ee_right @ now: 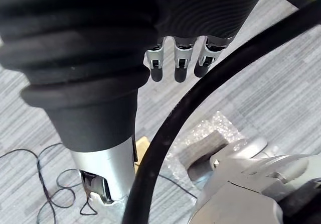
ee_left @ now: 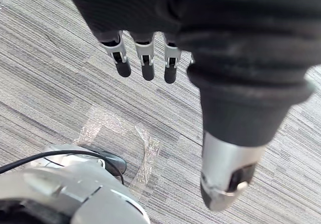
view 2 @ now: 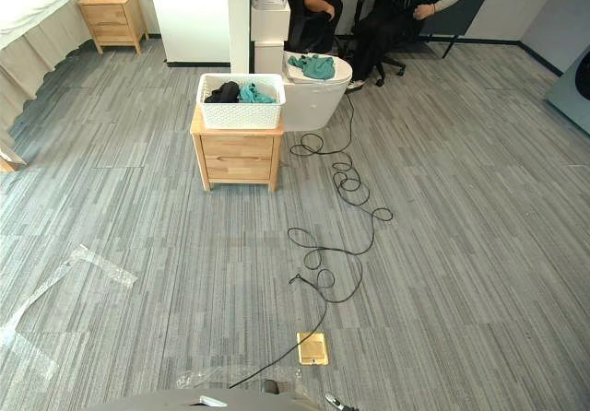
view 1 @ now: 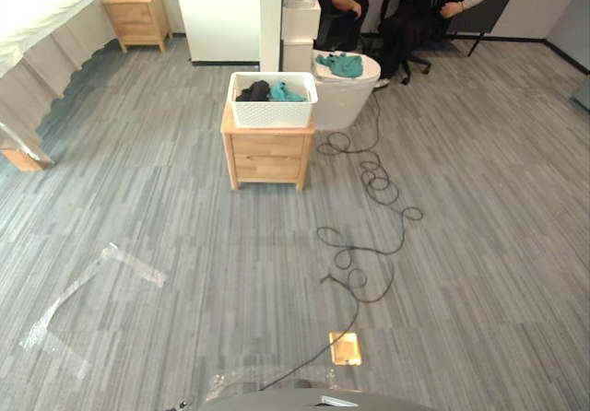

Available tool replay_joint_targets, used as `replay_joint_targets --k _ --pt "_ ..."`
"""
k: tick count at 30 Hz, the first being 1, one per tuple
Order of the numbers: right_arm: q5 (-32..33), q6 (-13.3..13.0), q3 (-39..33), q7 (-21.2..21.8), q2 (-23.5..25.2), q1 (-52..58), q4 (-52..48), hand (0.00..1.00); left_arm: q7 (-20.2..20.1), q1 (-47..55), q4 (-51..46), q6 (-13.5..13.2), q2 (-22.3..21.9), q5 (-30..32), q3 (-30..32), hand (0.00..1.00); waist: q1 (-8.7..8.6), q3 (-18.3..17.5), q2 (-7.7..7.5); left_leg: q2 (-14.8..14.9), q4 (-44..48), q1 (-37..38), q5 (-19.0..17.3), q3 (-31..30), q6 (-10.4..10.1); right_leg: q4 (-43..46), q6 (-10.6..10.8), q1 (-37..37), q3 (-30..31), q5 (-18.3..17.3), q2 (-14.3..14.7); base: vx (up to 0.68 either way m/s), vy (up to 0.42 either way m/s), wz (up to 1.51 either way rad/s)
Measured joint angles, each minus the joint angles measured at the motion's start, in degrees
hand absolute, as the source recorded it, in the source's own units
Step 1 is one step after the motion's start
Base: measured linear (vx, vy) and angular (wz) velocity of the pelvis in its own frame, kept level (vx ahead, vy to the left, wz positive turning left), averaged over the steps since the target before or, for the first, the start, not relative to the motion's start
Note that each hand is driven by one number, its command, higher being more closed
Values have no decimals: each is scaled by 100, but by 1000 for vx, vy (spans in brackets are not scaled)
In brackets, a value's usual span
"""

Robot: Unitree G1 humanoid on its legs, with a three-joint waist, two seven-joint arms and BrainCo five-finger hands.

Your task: Pick up the laundry basket with both hands and put the clothes into the washing machine.

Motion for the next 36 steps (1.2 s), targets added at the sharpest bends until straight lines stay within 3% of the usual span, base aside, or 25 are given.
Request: replay_joint_targets --k 36 --pt "-6 0 -108 31 52 -66 -6 0 -136 -5 -1 2 -14 -101 112 0 97 41 -41 18 -124 161 19 205 12 -37 5 95 194 37 39 -31 2 -3"
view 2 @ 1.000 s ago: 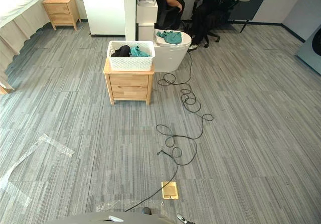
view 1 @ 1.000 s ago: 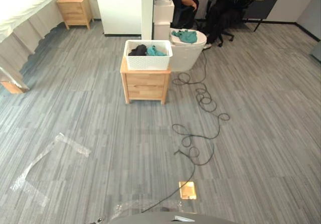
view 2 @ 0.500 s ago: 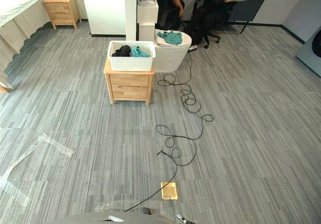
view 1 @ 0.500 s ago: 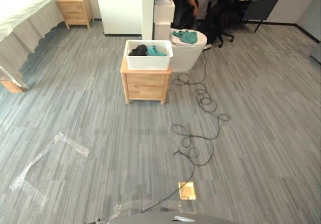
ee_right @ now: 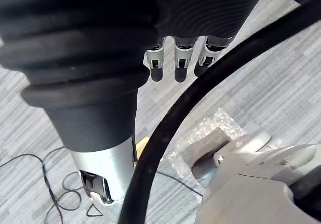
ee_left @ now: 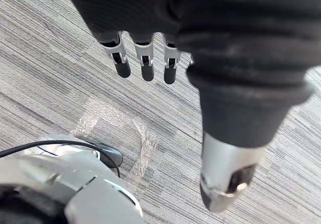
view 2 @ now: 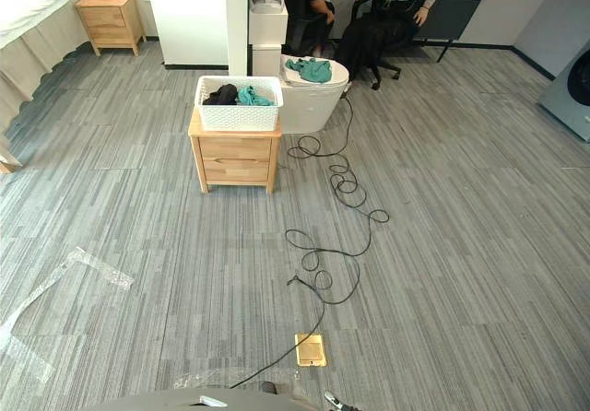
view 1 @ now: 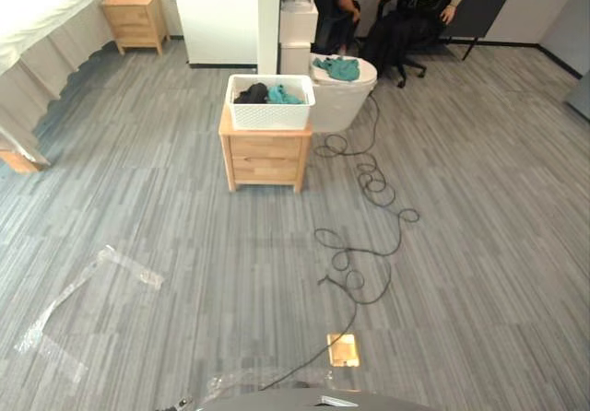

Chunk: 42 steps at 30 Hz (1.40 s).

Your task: Pick up the laundry basket with both hands and put the clothes into the washing machine.

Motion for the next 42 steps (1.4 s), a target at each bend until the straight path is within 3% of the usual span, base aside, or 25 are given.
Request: replay_joint_targets --k 6,8,10,11,12,14,16,19,22,24,25,26,27,28,29,30,31,32,33,34,36,38,40,42 --pt "0 0 99 2 74 55 -241 0 -2 0 -54 -11 -76 -120 245 0 59 38 -14 29 45 -8 -53 147 5 91 14 -67 133 -14 29 -59 -3 -13" --pt "3 2 169 1 78 41 -327 0 -2 -18 -63 -12 -88 -141 277 0 64 63 -32 49 199 -136 -134 176 45 348 78 -252 133 -176 27 -49 6 -7" --pt "73 -3 216 -2 112 22 -467 0 -1 -116 -72 -14 -93 -239 337 0 96 147 -60 66 545 -328 -353 227 108 1316 159 -738 -133 -703 -93 -18 8 -2" --pt "193 -3 224 -2 112 32 -502 0 -1 -192 -68 -14 -84 -239 396 0 129 239 -95 76 687 -376 -548 156 139 2300 260 -1172 -466 -957 -222 6 1 8" --pt "210 -2 237 -1 117 28 -538 0 1 -241 -67 -13 -78 -238 436 0 139 259 -76 84 751 -407 -581 136 133 2897 250 -1475 -673 -1005 -312 21 -18 23" --pt "280 -4 272 0 166 77 -675 0 -2 -352 -69 -4 7 -226 435 0 126 418 -187 138 1053 -370 -736 -32 99 4844 267 -2358 -1137 -1083 -701 105 -39 32" --pt "346 -5 270 -4 204 93 -678 0 -2 -360 -68 16 30 -225 434 0 122 422 -211 264 1120 -239 -841 -116 15 5214 263 -2602 -1245 -1229 -868 222 -56 23" --pt "584 -9 135 -13 221 82 -677 0 1 -403 -66 17 37 -221 426 0 45 429 -184 490 967 69 -929 -319 -192 4509 307 -2845 -1538 -1271 -1287 396 -158 34" --pt "844 2 -249 -37 210 53 -663 0 -20 -604 -62 10 -38 -210 379 0 -78 523 -27 881 663 572 -1095 -498 -554 3029 339 -2856 -1576 -760 -1593 447 -301 41" --pt "869 10 -350 -36 223 70 -662 0 -78 -628 -70 9 -136 -143 411 0 -186 515 61 1188 417 925 -1243 -496 -707 3090 417 -2853 -1584 -560 -1674 561 -523 39" --pt "865 31 -391 -34 266 89 -642 0 -92 -597 -53 19 -179 -96 500 0 -259 483 114 1457 485 1081 -1252 -475 -726 3700 631 -2962 -1605 -438 -1544 605 -597 39" --pt "866 32 -426 -33 273 116 -637 0 -107 -600 -61 21 -198 -96 560 0 -267 467 91 1517 634 1038 -1248 -471 -734 3810 630 -2982 -1617 -438 -1502 569 -568 24" --pt "862 29 -558 -31 293 100 -672 0 -126 -619 -81 24 -359 -96 924 0 -259 401 227 1868 1540 698 -1214 -478 -738 4046 447 -2939 -1726 -694 -1278 454 -474 -3" --pt "842 24 -628 -37 257 103 -692 0 -131 -599 -93 34 -470 -116 1131 0 -217 324 382 2148 2534 240 -1018 -512 -618 4048 386 -2834 -1840 -922 -1048 579 -603 -15" --pt "843 17 -623 -47 225 106 -739 0 -127 -571 -215 59 -551 -114 1315 0 -159 314 511 2431 4123 -545 -194 -727 -172 3970 241 -2586 -1930 -1178 -764 479 -467 -25" --pt "842 12 -616 -58 216 132 -781 0 -126 -552 -261 65 -568 -116 1327 0 -126 367 502 2528 4919 -931 58 -880 -132 3896 145 -2422 -1926 -1196 -621 585 -530 -42" --pt "839 1 -558 -174 156 155 -733 0 -121 -536 -282 73 -548 -117 1304 0 -32 424 563 2550 6252 -1489 70 -1020 -279 3692 -124 -1977 -1909 -1249 -365 674 -529 -55" --pt "843 12 -436 -237 98 158 -662 0 -114 -507 -291 86 -494 -121 1221 0 8 475 541 2472 7035 -1909 -63 -912 -374 3303 -180 -1427 -1866 -1255 -189 552 -421 -51" --pt "838 13 -362 -266 99 168 -662 0 -112 -488 -295 79 -427 -122 1089 0 2 501 483 2386 7143 -2101 -143 -790 -392 3076 -184 -1153 -1832 -1252 -146 648 -463 -48" --pt "874 -4 -106 -296 95 131 -681 0 -86 -450 -413 60 -326 -119 819 0 42 521 285 2147 6862 -2453 -328 -293 -512 2558 -130 -684 -1645 -1216 -98 422 -282 -43" --pt "889 -15 174 -289 101 -313 -674 0 -63 -448 -495 50 -266 -126 768 0 127 547 191 1996 5908 -2832 -582 226 -565 2034 -9 -277 -1261 -1117 50 524 -289 -89" --pt "897 -53 270 -261 176 -718 -723 0 -53 -447 -487 30 -296 -243 803 0 200 585 149 1881 4682 -2950 -704 555 -364 1698 10 109 -922 -1104 156 585 -169 -103" --pt "906 -98 455 -258 303 -814 -913 0 -36 -464 -464 20 -285 -282 851 0 231 579 112 1790 3502 -2989 -552 575 -268 1486 86 537 -756 -1150 192 536 -4 -80" --pt "917 -215 647 -233 374 -820 -1004 0 19 -439 -448 17 -318 -280 847 0 309 586 93 1743 2202 -2993 -53 383 -326 1364 373 961 -534 -1372 177 647 188 -80"
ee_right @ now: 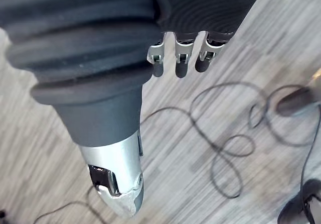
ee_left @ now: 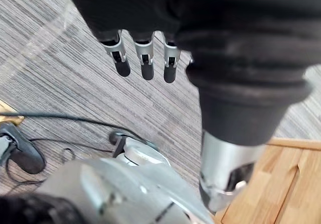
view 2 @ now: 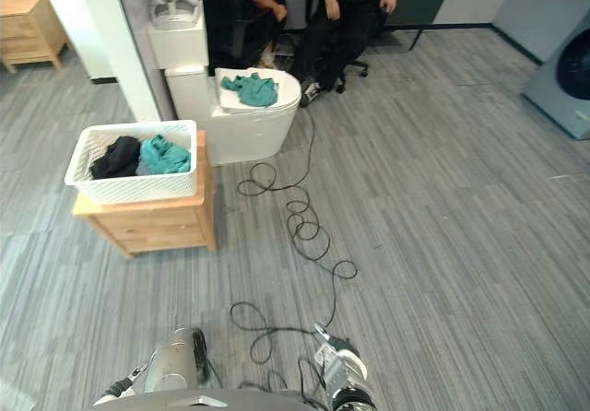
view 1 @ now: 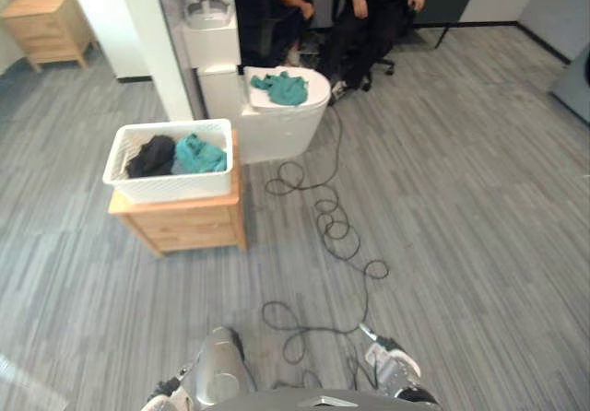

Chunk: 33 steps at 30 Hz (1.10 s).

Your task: Pick up the laundry basket with both hands and put the clothes into the washing machine.

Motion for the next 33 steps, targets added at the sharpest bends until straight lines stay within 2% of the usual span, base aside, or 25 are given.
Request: replay_joint_targets --k 1,2,3,4,5,7,9,10,11,12,13,14,15,16,18,19,20,21,22,23,25,28,29,30,33 --pt "-3 -34 -80 -4 -6 109 121 0 42 44 22 5 -9 -10 -19 0 6 -20 -10 -86 -543 80 620 -162 33 28 207 291 122 -282 -96 555 271 -70" --pt "-3 -25 -154 -7 -13 155 189 0 42 53 41 6 34 -10 -19 0 42 -57 -63 -163 -475 113 1043 -176 46 46 248 356 196 -375 -185 565 305 -51" --pt "-2 -22 -233 -3 9 190 311 0 38 81 68 7 95 -10 -21 0 30 -101 -128 -259 -379 85 1272 -221 23 63 267 387 223 -408 -284 459 263 1" --pt "12 -10 -388 -1 112 216 578 0 37 -6 178 4 285 10 -49 0 -59 -190 -460 -520 -87 -61 993 -255 96 261 229 282 216 -374 -541 582 304 32" --pt "53 6 -674 0 174 329 813 0 38 -79 200 3 451 8 -187 0 -91 -207 -568 -645 290 -236 726 -271 185 690 164 79 249 -278 -666 580 283 47" --pt "209 57 -1035 -4 146 352 913 0 33 -159 217 9 511 9 -257 0 -104 -213 -584 -809 643 -284 440 -306 357 1266 71 -126 335 -78 -765 566 249 37" --pt "333 60 -1295 3 100 316 1101 0 39 -166 246 18 618 11 -396 0 -172 -235 -534 -1036 810 64 -112 -347 386 2337 32 -376 279 688 -952 554 279 31" --pt "404 49 -1348 7 96 317 1124 0 36 -164 259 20 641 18 -453 0 -187 -234 -530 -1093 728 223 -226 -351 389 2749 61 -522 183 1020 -998 480 247 31" --pt "506 38 -1381 7 38 306 1166 0 38 -152 294 30 693 59 -661 0 -264 -197 -476 -1217 475 615 -349 -370 475 3838 87 -974 12 1399 -1254 352 169 20" --pt "527 37 -1376 12 14 281 1180 0 37 -143 312 41 690 61 -696 0 -265 -195 -477 -1227 367 779 -388 -352 498 4229 16 -1215 -27 1092 -1320 392 169 1" --pt "591 38 -1325 12 -14 261 1148 0 38 -142 388 49 704 70 -722 0 -275 -176 -444 -1210 81 1159 -421 -300 503 4735 -194 -1677 -207 527 -1381 251 94 -24" --pt "594 38 -1242 11 -6 277 993 0 44 -147 392 61 699 75 -741 0 -299 -168 -410 -1168 -151 1437 -425 -270 492 4828 -238 -2006 -322 242 -1327 281 84 -24" --pt "594 32 -1150 15 6 305 920 0 42 -168 388 59 684 102 -741 0 -322 -153 -378 -1121 -267 1598 -432 -260 480 4774 -247 -2194 -410 84 -1243 203 32 -18" --pt "597 15 -1033 21 33 323 702 0 36 -184 391 60 638 175 -752 0 -352 -123 -323 -1034 -481 1855 -442 -242 437 4427 -179 -2538 -510 -172 -1027 253 -22 1" --pt "608 -42 -866 24 57 428 566 0 27 -181 389 58 514 169 -728 0 -416 -127 -323 -1031 -788 2232 -381 -183 304 2985 -118 -2626 -754 -254 -868 244 -66 12" --pt "607 -72 -835 23 111 439 538 0 23 -192 315 45 484 198 -669 0 -411 -183 -410 -1190 -924 2378 -405 -145 183 1527 -230 -2591 -759 431 -857 233 -73 7" --pt "600 -74 -795 24 130 438 533 0 24 -190 257 49 458 235 -616 0 -405 -214 -459 -1265 -924 2398 -452 -136 124 1204 -411 -2594 -702 769 -889 321 -126 1" --pt "597 -72 -710 23 47 438 502 0 33 -206 194 39 266 294 -548 0 -364 -275 -318 -1166 -815 2415 -588 -173 18 1002 -524 -2462 -754 710 -823 256 -114 3" --pt "597 -75 -698 21 1 450 459 0 32 -202 176 41 170 294 -509 0 -377 -333 -183 -1087 -765 2367 -627 -193 -45 865 -518 -2408 -779 715 -743 305 -121 11" --pt "594 -73 -697 18 -68 473 361 0 26 -209 158 38 -24 288 -415 0 -377 -375 20 -960 -673 2356 -731 -215 -113 605 -518 -2234 -902 715 -622 273 -90 23" --pt "583 -85 -694 13 -118 459 313 0 26 -201 86 -5 -167 280 -347 0 -360 -404 171 -753 -261 2275 -828 -190 -243 285 -519 -1913 -1081 696 -472 260 -88 40" --pt "579 -93 -319 -2 -109 406 205 0 23 -161 -37 -13 -226 276 -160 0 -282 -401 150 -411 1350 1540 -940 -226 -474 140 -489 -1703 -1264 559 -431 97 -37 33" --pt "578 -83 -202 -3 -85 388 164 0 21 -143 -43 -12 -209 256 -109 0 -269 -408 161 -211 1756 1374 -998 -114 -431 144 -470 -1692 -1301 536 -424 78 16 13" --pt "577 -80 -197 -3 -28 294 148 0 23 -140 -45 -9 -190 247 -10 0 -231 -407 159 71 1913 1299 -1071 109 -279 164 -436 -1664 -1268 515 -431 64 40 -6" --pt "575 -77 -202 -2 -13 173 240 0 28 -133 47 -5 -79 212 -19 0 -196 -404 145 533 1562 1396 -1108 87 -213 167 -371 -1622 -1151 471 -565 54 154 -16"
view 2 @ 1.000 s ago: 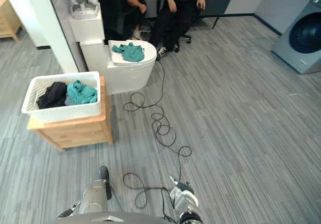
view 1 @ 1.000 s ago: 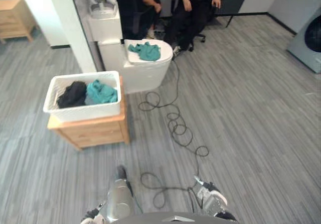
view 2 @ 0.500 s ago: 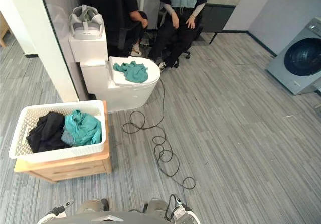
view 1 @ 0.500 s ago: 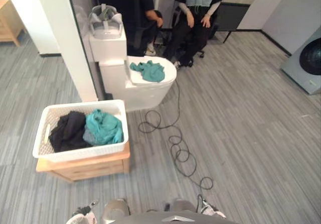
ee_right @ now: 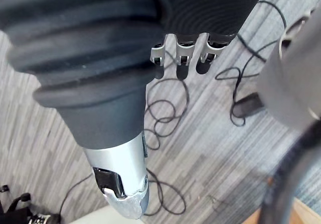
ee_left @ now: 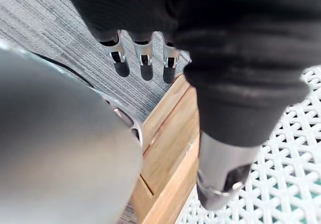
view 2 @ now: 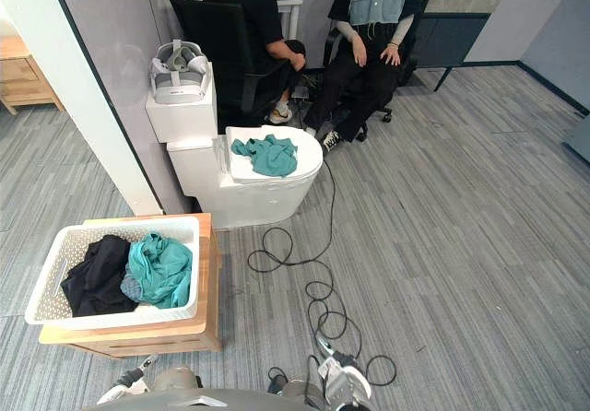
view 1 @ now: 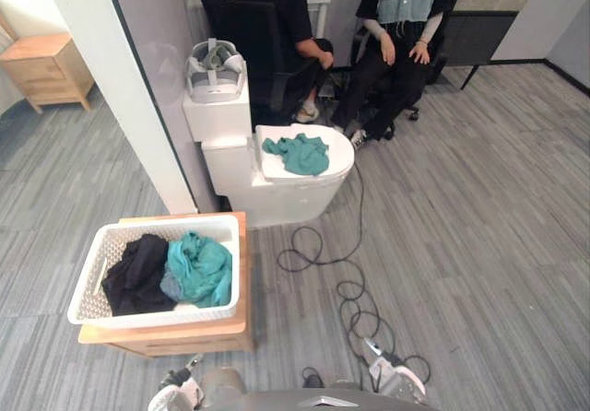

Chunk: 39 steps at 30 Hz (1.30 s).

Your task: Pick up the laundry basket with both hands and put the clothes into the washing machine.

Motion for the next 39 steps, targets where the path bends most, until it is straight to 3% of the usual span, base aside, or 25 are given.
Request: replay_joint_targets --k 2,4,6,7,8,9,11,12,13,15,19,22,25,32,37,39 --pt "-42 9 -7 5 -115 -25 268 0 23 5 174 13 167 -7 -64 0 -142 -36 -64 269 -518 24 92 -200 60 71 147 -29 13 -83 -344 63 341 13" --pt "-167 19 -32 1 -248 47 443 0 88 24 223 19 256 -48 -163 0 -208 -57 -124 240 -892 31 320 -523 61 231 324 -110 127 -136 -650 81 454 18" --pt "-202 55 -53 0 -468 126 655 0 153 129 282 56 248 -46 -326 0 -238 -128 33 106 -1615 234 1347 -1024 -103 388 670 -207 290 -162 -812 85 466 -6" --pt "-205 54 -52 1 -555 138 783 0 156 187 372 68 243 -53 -479 0 -246 -184 116 -38 -1864 443 893 -1104 -865 370 880 -228 452 -126 -937 101 439 2" --pt "-205 65 -62 2 -497 161 813 0 163 219 388 75 355 -51 -660 0 -355 -181 20 -199 -2009 491 628 -1064 -919 266 1014 -165 537 -42 -1041 133 512 35" --pt "-200 73 -114 10 -335 171 913 0 166 168 391 76 600 -49 -875 0 -417 -83 -219 -495 -2039 487 634 -1107 -889 73 1045 -30 643 95 -1211 124 455 53" --pt "-204 79 -229 15 -218 230 1010 0 156 132 389 108 837 -43 -1105 0 -404 -145 -426 -681 -2044 545 618 -1128 -862 -273 1060 262 472 325 -1218 64 250 39" --pt "-206 77 -228 28 -194 245 1000 0 137 122 389 110 870 -41 -1178 0 -397 -145 -453 -802 -2070 604 618 -1132 -858 -395 1061 406 325 411 -1272 38 143 29" --pt "-206 77 -226 39 -197 244 996 0 135 109 387 109 872 -41 -1273 0 -394 -146 -453 -870 -2095 619 621 -1130 -850 -411 1062 426 250 434 -1330 -15 129 24" --pt "-203 80 -143 73 -230 164 939 0 135 -27 377 107 930 -41 -1610 0 -405 -155 -424 -1086 -2341 628 768 -1139 -643 -424 1069 367 211 437 -1531 -51 74 15" --pt "-199 166 344 55 -235 126 406 0 136 -172 331 94 911 -128 -1768 0 -429 -171 -393 -1124 -3093 754 1273 -1114 -664 -414 1143 106 220 441 -1541 -88 -41 1" --pt "-200 188 852 -22 -271 179 -970 0 157 -42 -136 51 952 -398 -1734 0 -474 -95 -331 -1046 -3579 793 1602 -984 -672 -422 1125 -105 254 486 -1458 -92 -43 -8" --pt "-214 164 1186 32 -326 416 -2330 0 65 337 -1020 19 1167 -507 -1716 0 -444 -65 -431 -990 -3700 799 1681 -890 -685 -505 1101 -197 354 580 -1370 -55 -19 -19" --pt "-432 62 1714 623 -760 1245 -4203 0 -373 810 -1450 -60 1836 -159 -910 0 -450 -43 -468 -1010 -3749 681 1708 -775 -686 -841 1159 -261 400 826 -1350 22 9 -7" --pt "-425 -30 2045 959 -1056 1549 -5119 0 -393 851 -1367 -60 1919 211 -417 0 -459 63 -305 -1008 -3742 589 1705 -780 -688 -1003 1163 -272 386 952 -1328 8 0 0" --pt "-395 -182 2203 1049 -1383 1563 -5559 0 -393 820 -1152 -53 2078 360 -167 0 -462 156 -155 -996 -3741 576 1704 -776 -690 -1035 1160 -277 386 962 -1311 0 0 0"
